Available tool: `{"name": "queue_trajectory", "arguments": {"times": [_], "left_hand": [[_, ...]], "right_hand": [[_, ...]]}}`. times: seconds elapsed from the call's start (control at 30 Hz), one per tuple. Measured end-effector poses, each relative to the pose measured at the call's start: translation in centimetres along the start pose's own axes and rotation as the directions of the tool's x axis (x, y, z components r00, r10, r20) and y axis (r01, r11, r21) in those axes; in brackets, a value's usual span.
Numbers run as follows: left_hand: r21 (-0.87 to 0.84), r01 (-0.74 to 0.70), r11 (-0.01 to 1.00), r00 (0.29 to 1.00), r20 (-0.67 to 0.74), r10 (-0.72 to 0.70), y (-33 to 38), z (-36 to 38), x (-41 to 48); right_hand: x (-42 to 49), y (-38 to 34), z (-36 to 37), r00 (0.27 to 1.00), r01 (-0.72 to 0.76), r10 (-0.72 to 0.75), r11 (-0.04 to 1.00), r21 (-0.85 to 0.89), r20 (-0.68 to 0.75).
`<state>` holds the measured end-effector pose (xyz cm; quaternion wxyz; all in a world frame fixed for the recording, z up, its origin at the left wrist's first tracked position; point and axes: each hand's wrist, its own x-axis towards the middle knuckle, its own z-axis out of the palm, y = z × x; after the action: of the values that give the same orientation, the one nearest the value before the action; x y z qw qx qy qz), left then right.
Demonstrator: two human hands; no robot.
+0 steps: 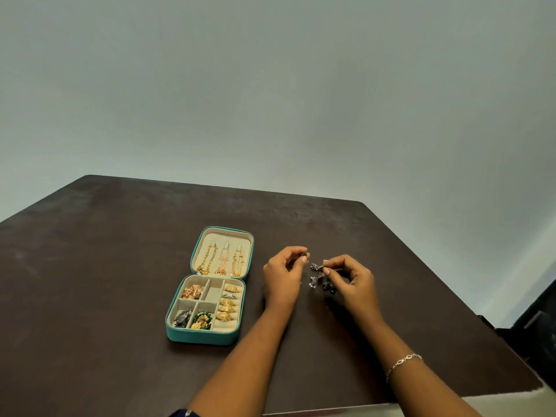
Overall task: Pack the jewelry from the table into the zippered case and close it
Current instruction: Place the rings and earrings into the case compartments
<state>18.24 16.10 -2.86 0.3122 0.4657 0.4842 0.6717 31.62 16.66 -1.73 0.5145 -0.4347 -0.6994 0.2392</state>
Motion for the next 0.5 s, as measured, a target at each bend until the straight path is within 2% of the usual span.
{"name": "queue_trajectory", "arguments": {"times": [0.2, 0.37, 0.5], "left_hand": [[-0.090, 0.032, 0.995, 0.999, 0.031, -0.029, 0.8, -0.9, -1.3], [-0.257, 0.111, 0.960, 0.993, 0.073, -0.095, 1.7, -1.5, -2.5], [-0.297, 0.147, 0.943, 0.986, 0.123, -0.114, 2.7, -1.8, -4.0]], "right_hand": [[0.9, -2.0, -1.1, 1.000, -0.021, 0.019, 0.979, 0.205, 0.011], [1.2, -4.2, -1.9, 0.999, 0.014, -0.002, 0.962, 0.274, -0.042], [1.3, -5.8, -2.9, 1.000, 0.015, -0.021, 0.972, 0.234, 0.022]]}}
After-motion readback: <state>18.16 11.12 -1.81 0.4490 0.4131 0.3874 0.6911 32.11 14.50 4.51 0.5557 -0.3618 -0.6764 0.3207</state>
